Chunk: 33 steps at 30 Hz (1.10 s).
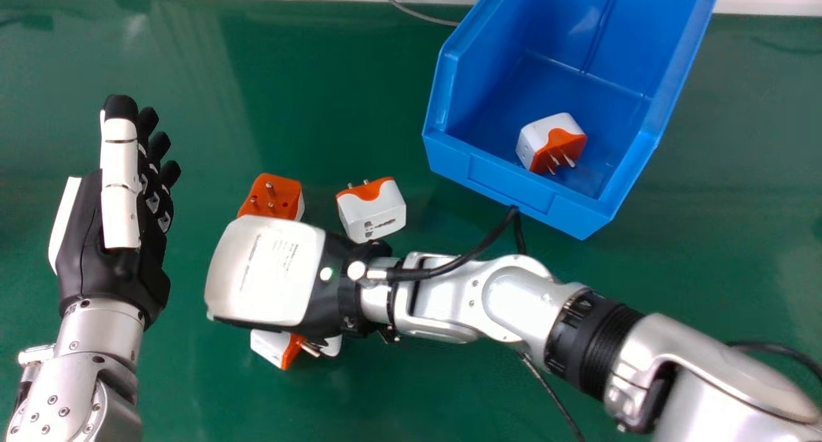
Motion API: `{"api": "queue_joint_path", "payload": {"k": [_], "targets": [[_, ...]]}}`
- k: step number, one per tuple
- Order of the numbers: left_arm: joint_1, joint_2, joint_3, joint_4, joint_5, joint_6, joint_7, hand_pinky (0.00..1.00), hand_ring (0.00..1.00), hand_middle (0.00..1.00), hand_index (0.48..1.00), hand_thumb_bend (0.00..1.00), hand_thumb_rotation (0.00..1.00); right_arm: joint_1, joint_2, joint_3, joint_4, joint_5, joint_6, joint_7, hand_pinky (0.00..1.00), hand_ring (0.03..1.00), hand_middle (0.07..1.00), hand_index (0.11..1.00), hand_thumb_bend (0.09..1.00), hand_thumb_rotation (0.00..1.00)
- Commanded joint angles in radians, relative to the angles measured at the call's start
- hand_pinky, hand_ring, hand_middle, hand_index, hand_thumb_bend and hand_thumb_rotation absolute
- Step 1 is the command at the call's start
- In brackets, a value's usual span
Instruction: Pick all objects and put in blue box
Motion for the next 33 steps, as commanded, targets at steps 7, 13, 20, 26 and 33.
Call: {"api": "queue_joint_path", "payload": {"k": [7, 13, 20, 26, 33], "targets": [[-0.014, 0.015, 0.015, 0.017, -0.004, -0.015, -0.013, 1.00, 1.00, 1.00, 1.000, 0.56, 1.00, 0.149, -0.099, -0.139, -0.346, 0.110, 0.059, 0.209, 0.25, 0.325, 0.411, 0.513, 0.521, 0.00], [-0.019, 0.015, 0.025, 0.034, -0.008, -0.021, -0.023, 1.00, 1.00, 1.00, 1.000, 0.56, 1.00, 0.277, -0.141, -0.257, -0.604, 0.185, 0.144, 0.350, 0.21, 0.280, 0.396, 0.514, 0.517, 0.00], [-0.025, 0.024, 0.034, 0.062, 0.003, -0.028, -0.030, 1.00, 1.00, 1.00, 1.000, 0.57, 1.00, 0.395, -0.176, -0.412, -0.868, 0.220, 0.281, 0.453, 0.20, 0.264, 0.389, 0.494, 0.518, 0.00], [-0.032, 0.036, 0.037, 0.079, 0.002, -0.026, -0.035, 1.00, 1.00, 1.00, 1.000, 0.58, 1.00, 0.397, -0.209, -0.507, -0.966, 0.163, 0.378, 0.493, 0.20, 0.260, 0.384, 0.491, 0.518, 0.00], [-0.044, 0.042, 0.043, 0.100, -0.006, -0.031, -0.043, 1.00, 1.00, 1.00, 1.000, 0.57, 1.00, 0.314, -0.234, -0.608, -0.922, 0.128, 0.512, 0.573, 0.24, 0.358, 0.450, 0.526, 0.508, 0.00]]}}
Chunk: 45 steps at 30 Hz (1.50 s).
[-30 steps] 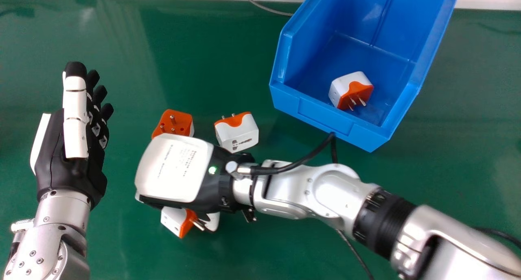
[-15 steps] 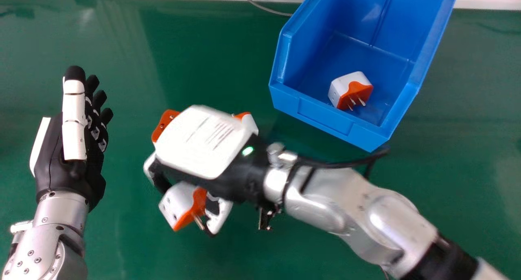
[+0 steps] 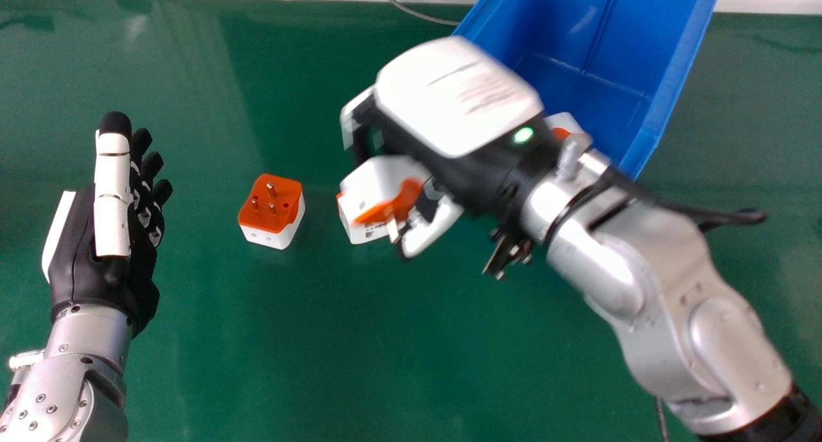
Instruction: Pick all objects and put in blue box
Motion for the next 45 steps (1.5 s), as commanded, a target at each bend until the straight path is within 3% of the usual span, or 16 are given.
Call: {"api": "queue_joint_path", "payload": {"k": [1, 6, 11, 18, 20, 24, 25, 27, 29, 34, 37, 38, 39, 41, 43, 45], "targets": [[-0.016, 0.008, 0.012, -0.005, -0.001, -0.026, -0.003, 1.00, 1.00, 1.00, 1.000, 0.57, 1.00, -0.067, -0.008, -0.034, 0.009, -0.027, 0.033, 0.010, 0.25, 0.365, 0.457, 0.530, 0.507, 0.00], [-0.024, 0.008, 0.018, 0.009, -0.009, -0.024, -0.008, 1.00, 1.00, 1.00, 1.000, 0.57, 1.00, -0.140, -0.013, -0.045, 0.113, -0.090, 0.131, 0.027, 0.28, 0.380, 0.478, 0.537, 0.506, 0.00], [-0.027, 0.015, 0.017, 0.014, 0.005, -0.022, -0.004, 1.00, 1.00, 1.00, 1.000, 0.59, 1.00, -0.231, -0.025, -0.040, 0.288, -0.115, 0.176, -0.027, 0.23, 0.371, 0.481, 0.534, 0.506, 0.00], [-0.026, 0.019, 0.018, 0.019, 0.001, -0.030, -0.013, 1.00, 1.00, 1.00, 1.000, 0.60, 1.00, -0.407, 0.002, 0.013, 0.623, -0.147, 0.281, -0.062, 0.21, 0.400, 0.492, 0.508, 0.514, 0.00], [-0.026, 0.016, 0.021, 0.019, -0.002, -0.030, -0.012, 1.00, 1.00, 1.00, 1.000, 0.60, 1.00, -0.491, 0.025, 0.065, 0.764, -0.177, 0.343, -0.001, 0.24, 0.398, 0.489, 0.512, 0.514, 0.00], [-0.024, 0.016, 0.018, 0.011, 0.000, -0.027, -0.011, 1.00, 1.00, 1.00, 1.000, 0.58, 1.00, -0.619, 0.070, 0.114, 1.008, -0.142, 0.361, 0.002, 0.42, 0.550, 0.603, 0.494, 0.518, 0.13], [-0.024, 0.016, 0.017, 0.009, 0.001, -0.026, -0.010, 1.00, 1.00, 1.00, 1.000, 0.57, 1.00, -0.632, 0.074, 0.122, 1.039, -0.135, 0.359, -0.014, 0.42, 0.544, 0.593, 0.523, 0.684, 0.18], [-0.025, 0.014, 0.018, 0.012, -0.004, -0.030, -0.014, 1.00, 1.00, 1.00, 1.000, 0.56, 1.00, -0.654, 0.078, 0.147, 1.086, -0.132, 0.351, -0.021, 0.50, 0.613, 0.658, 0.611, 0.745, 0.19], [-0.024, 0.015, 0.017, 0.011, -0.003, -0.030, -0.016, 1.00, 1.00, 1.00, 1.000, 0.56, 1.00, -0.684, 0.085, 0.177, 1.145, -0.129, 0.341, -0.018, 0.45, 0.588, 0.638, 0.642, 0.691, 0.15], [-0.017, 0.009, 0.012, -0.009, -0.001, -0.020, -0.007, 1.00, 1.00, 1.00, 1.000, 0.57, 1.00, -0.695, 0.095, 0.215, 1.183, -0.107, 0.340, -0.074, 0.44, 0.583, 0.632, 0.626, 0.735, 0.02], [-0.014, 0.008, 0.010, -0.011, 0.002, -0.026, -0.007, 1.00, 1.00, 1.00, 1.000, 0.58, 1.00, -0.704, 0.102, 0.225, 1.203, -0.089, 0.328, -0.095, 0.46, 0.592, 0.632, 0.616, 0.842, 0.04], [-0.014, 0.009, 0.010, -0.008, 0.001, -0.030, -0.009, 1.00, 1.00, 1.00, 1.000, 0.59, 1.00, -0.707, 0.109, 0.220, 1.215, -0.078, 0.332, -0.112, 0.43, 0.562, 0.603, 0.607, 0.836, 0.03], [-0.014, 0.009, 0.011, -0.006, -0.002, -0.033, -0.013, 1.00, 1.00, 1.00, 1.000, 0.59, 1.00, -0.705, 0.118, 0.204, 1.222, -0.059, 0.340, -0.146, 0.36, 0.493, 0.544, 0.602, 0.703, 0.02], [-0.015, 0.009, 0.012, -0.002, -0.007, -0.035, -0.018, 1.00, 1.00, 1.00, 1.000, 0.60, 1.00, -0.682, 0.118, 0.176, 1.196, -0.024, 0.340, -0.235, 0.31, 0.426, 0.501, 0.596, 0.601, 0.01], [-0.016, 0.009, 0.013, -0.002, -0.010, -0.034, -0.022, 1.00, 1.00, 1.00, 1.000, 0.60, 1.00, -0.643, 0.091, 0.167, 1.121, -0.003, 0.315, -0.290, 0.37, 0.503, 0.583, 0.608, 0.542, 0.30], [-0.017, 0.009, 0.013, 0.001, -0.006, -0.038, -0.024, 1.00, 1.00, 1.00, 1.000, 0.60, 1.00, -0.608, 0.062, 0.171, 1.036, -0.004, 0.305, -0.295, 0.43, 0.554, 0.638, 0.621, 0.536, 0.39]]}}
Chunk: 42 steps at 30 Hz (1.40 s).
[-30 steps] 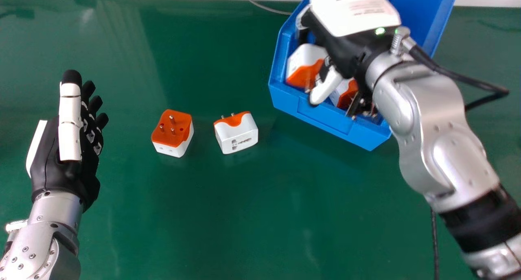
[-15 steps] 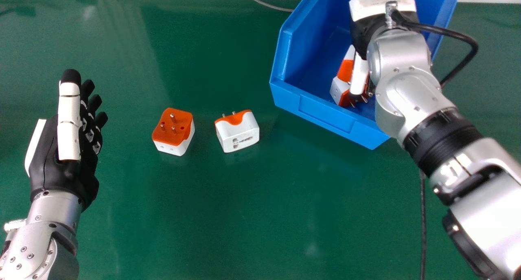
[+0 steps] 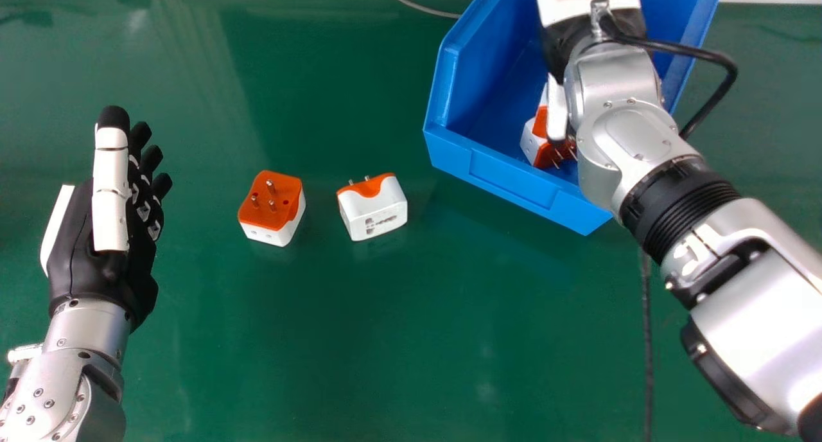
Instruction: Pick all objects and put in blue box
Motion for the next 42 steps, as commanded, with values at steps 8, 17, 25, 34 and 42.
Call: {"api": "queue_joint_path", "payload": {"k": [8, 17, 25, 34, 42], "targets": [[-0.005, -0.002, 0.006, -0.017, -0.005, -0.016, 0.005, 1.00, 1.00, 1.00, 1.000, 0.57, 1.00, 0.076, -0.067, -0.030, -0.279, 0.008, 0.054, 0.023, 0.64, 0.777, 0.874, 0.896, 0.567, 0.35], [0.000, -0.001, 0.006, -0.023, -0.003, -0.013, 0.007, 1.00, 1.00, 1.00, 1.000, 0.56, 1.00, 0.204, -0.112, -0.062, -0.622, -0.040, 0.155, 0.126, 0.76, 0.878, 0.948, 0.916, 0.588, 0.35], [0.003, 0.006, 0.011, -0.024, -0.005, -0.004, 0.006, 1.00, 1.00, 1.00, 1.000, 0.57, 1.00, 0.360, -0.148, -0.068, -0.954, -0.146, 0.209, 0.276, 0.75, 0.868, 0.928, 0.878, 0.612, 0.39], [0.011, 0.019, 0.008, -0.028, 0.008, 0.001, 0.006, 1.00, 1.00, 1.00, 1.000, 0.61, 1.00, 0.670, -0.128, -0.122, -1.338, -0.208, 0.177, 0.320, 0.73, 0.877, 0.942, 0.891, 0.586, 0.42], [0.016, 0.015, 0.003, -0.041, 0.008, 0.011, 0.011, 1.00, 1.00, 1.00, 1.000, 0.60, 1.00, 0.885, -0.104, -0.113, -1.480, -0.185, -0.006, 0.248, 0.76, 0.933, 0.991, 0.967, 0.511, 0.50]]}}
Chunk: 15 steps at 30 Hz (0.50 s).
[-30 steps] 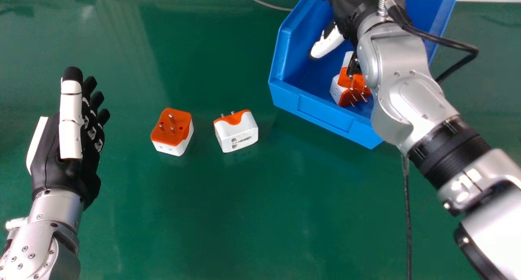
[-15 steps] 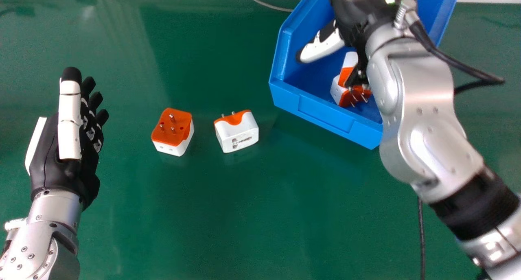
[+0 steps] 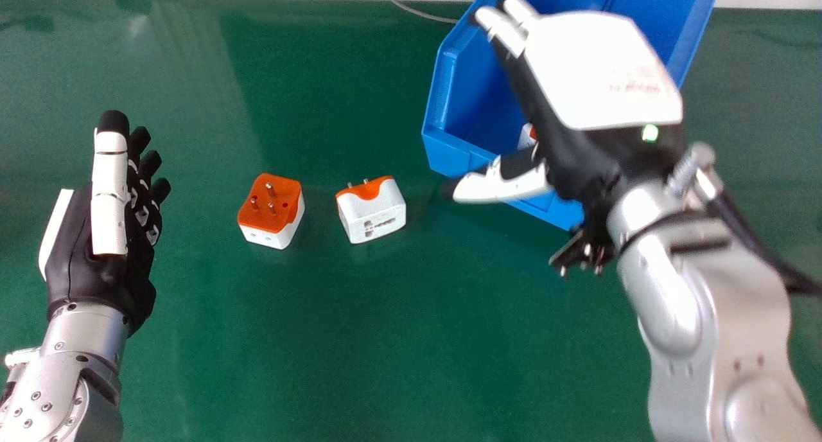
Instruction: Pick all objects and put in blue box
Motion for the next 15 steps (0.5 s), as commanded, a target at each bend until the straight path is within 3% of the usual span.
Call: {"api": "queue_joint_path", "payload": {"k": [1, 6, 10, 15], "targets": [[0.006, 0.008, 0.001, -0.033, 0.008, -0.003, 0.004, 1.00, 1.00, 1.00, 1.000, 0.59, 1.00, 0.022, 0.006, -0.003, -0.047, 0.008, -0.066, -0.030, 0.75, 0.931, 0.990, 0.971, 0.499, 0.50], [0.007, -0.001, -0.006, -0.037, 0.011, -0.006, 0.017, 1.00, 1.00, 1.00, 1.000, 0.59, 1.00, 0.047, 0.011, -0.006, -0.019, 0.051, -0.197, -0.064, 0.74, 0.911, 0.966, 0.956, 0.501, 0.49], [0.011, -0.010, -0.009, -0.055, 0.006, 0.008, 0.029, 1.00, 1.00, 1.00, 1.000, 0.57, 1.00, 0.023, 0.026, -0.002, 0.030, 0.074, -0.270, -0.060, 0.78, 0.926, 0.971, 0.958, 0.503, 0.50], [0.014, -0.014, -0.014, -0.057, 0.007, -0.001, 0.034, 1.00, 1.00, 1.00, 1.000, 0.56, 1.00, -0.058, 0.049, 0.033, 0.127, 0.067, -0.345, -0.046, 0.81, 0.928, 0.963, 0.927, 0.574, 0.35]]}}
